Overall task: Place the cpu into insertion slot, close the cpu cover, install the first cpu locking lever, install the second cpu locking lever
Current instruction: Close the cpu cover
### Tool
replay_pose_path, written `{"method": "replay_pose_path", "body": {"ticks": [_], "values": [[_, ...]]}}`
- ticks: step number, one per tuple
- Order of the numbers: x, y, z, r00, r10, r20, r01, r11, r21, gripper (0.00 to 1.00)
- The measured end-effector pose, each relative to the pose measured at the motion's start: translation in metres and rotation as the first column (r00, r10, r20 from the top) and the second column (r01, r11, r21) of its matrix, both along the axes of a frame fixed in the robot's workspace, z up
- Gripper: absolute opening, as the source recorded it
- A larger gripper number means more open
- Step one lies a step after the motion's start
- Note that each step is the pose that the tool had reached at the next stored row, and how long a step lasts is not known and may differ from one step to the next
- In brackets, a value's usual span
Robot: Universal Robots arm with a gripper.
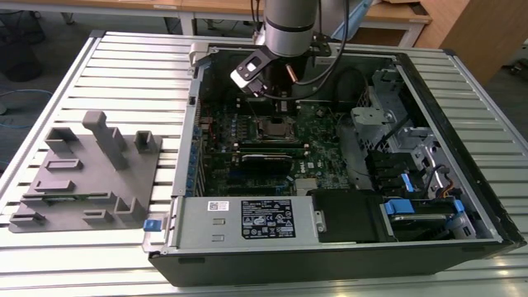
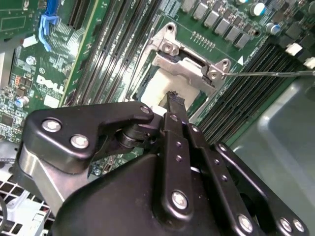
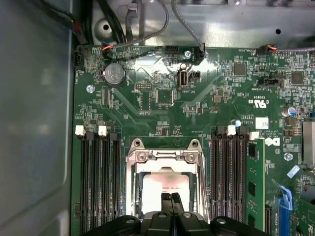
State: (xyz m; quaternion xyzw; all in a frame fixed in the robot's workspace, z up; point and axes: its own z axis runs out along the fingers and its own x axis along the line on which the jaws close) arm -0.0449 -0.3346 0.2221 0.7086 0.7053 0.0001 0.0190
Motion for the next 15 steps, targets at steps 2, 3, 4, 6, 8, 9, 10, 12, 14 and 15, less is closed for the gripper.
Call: {"method": "replay_pose_path", "body": {"ticks": [2, 3, 4, 6, 8, 9, 10, 12, 14, 15], "values": [[-0.0022, 0.0000, -0.0002, 1.0000, 0.000, 0.0002, 0.000, 1.0000, 0.0002, 0.11], [-0.0038, 0.0000, -0.0003, 1.0000, 0.000, 0.0001, 0.000, 1.0000, 0.0001, 0.11], [-0.0051, 0.0000, -0.0003, 1.0000, 0.000, 0.0001, 0.000, 1.0000, 0.0001, 0.11], [-0.0061, 0.0000, -0.0004, 1.0000, 0.000, 0.0001, 0.000, 1.0000, 0.0001, 0.11], [-0.0061, 0.0000, -0.0003, 1.0000, 0.000, 0.0000, 0.000, 1.0000, 0.0000, 0.11], [-0.0062, -0.0001, -0.0004, 0.9999, 0.013, 0.0000, -0.013, 0.9999, 0.0001, 0.11], [-0.0062, -0.0001, -0.0007, 0.9986, 0.053, 0.0001, -0.053, 0.9986, 0.0001, 0.11], [-0.0062, -0.0001, -0.0009, 0.9961, 0.089, 0.0000, -0.089, 0.9961, 0.0001, 0.11], [-0.0062, -0.0001, -0.0011, 0.9922, 0.125, 0.0000, -0.125, 0.9922, 0.0001, 0.11], [-0.0062, -0.0001, -0.0012, 0.9896, 0.144, 0.0001, -0.144, 0.9896, 0.0001, 0.11]]}}
